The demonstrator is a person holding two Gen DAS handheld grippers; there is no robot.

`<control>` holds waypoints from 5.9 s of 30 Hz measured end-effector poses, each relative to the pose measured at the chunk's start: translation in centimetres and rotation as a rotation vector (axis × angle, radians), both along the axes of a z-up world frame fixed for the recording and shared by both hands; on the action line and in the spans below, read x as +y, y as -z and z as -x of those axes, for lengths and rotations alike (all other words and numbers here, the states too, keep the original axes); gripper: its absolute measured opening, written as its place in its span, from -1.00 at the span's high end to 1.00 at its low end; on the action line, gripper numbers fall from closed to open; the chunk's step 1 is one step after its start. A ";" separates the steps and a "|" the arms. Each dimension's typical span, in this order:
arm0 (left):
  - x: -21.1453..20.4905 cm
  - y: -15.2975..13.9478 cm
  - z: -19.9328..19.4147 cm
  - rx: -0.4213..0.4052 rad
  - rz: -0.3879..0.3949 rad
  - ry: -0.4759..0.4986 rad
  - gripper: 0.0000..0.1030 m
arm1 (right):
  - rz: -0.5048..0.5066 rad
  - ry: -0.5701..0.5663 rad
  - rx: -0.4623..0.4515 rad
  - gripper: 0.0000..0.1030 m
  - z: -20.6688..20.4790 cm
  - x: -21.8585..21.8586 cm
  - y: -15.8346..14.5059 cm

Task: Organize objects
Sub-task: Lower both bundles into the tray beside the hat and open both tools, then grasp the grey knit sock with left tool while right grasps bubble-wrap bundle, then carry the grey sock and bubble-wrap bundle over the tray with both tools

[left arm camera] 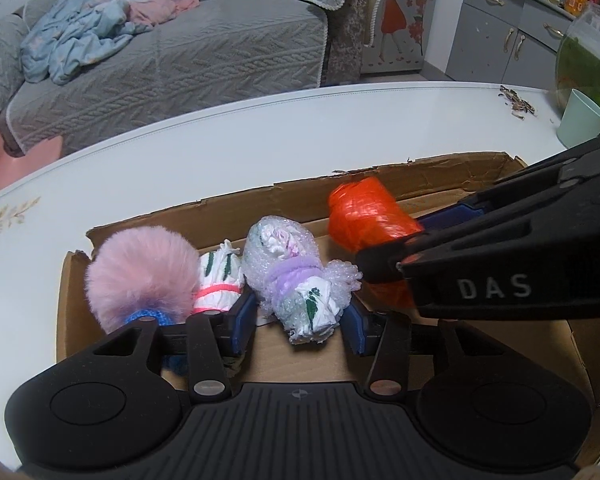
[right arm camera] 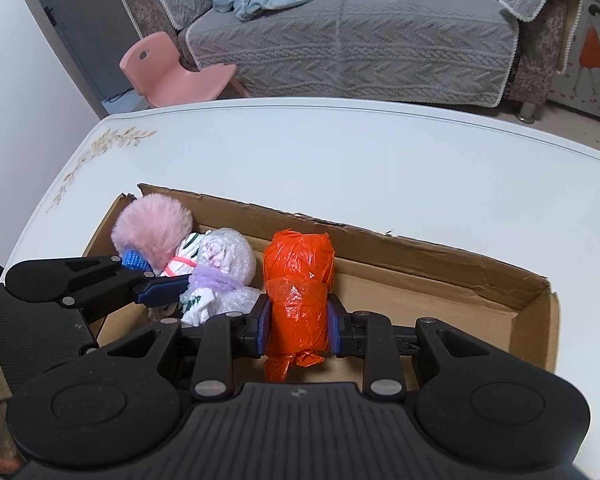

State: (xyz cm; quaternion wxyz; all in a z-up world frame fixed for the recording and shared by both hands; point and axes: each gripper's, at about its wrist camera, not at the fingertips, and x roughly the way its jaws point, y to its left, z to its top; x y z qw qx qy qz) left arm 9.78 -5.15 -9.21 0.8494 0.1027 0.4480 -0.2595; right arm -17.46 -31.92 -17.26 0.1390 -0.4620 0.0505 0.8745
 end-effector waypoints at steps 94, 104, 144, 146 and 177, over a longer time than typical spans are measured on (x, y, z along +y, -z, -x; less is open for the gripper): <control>14.0 0.2 21.4 0.354 -0.188 -0.153 -0.31 | -0.068 0.070 -0.281 -0.35 -19.5 -6.6 3.1; 15.4 -1.4 21.5 0.308 -0.144 -0.175 0.13 | -0.053 0.070 -0.225 -0.09 -19.5 -6.6 2.5; 6.0 -13.6 13.1 -0.007 0.071 -0.024 0.12 | -0.131 0.095 0.157 -0.08 -17.4 -4.5 -5.2; 4.5 -13.6 12.2 -0.016 0.077 -0.003 0.12 | -0.137 0.085 0.174 -0.08 -16.6 -4.4 -5.6; -3.9 -8.2 3.3 0.053 0.068 0.060 0.12 | -0.185 0.139 0.130 -0.08 -9.0 1.4 -5.1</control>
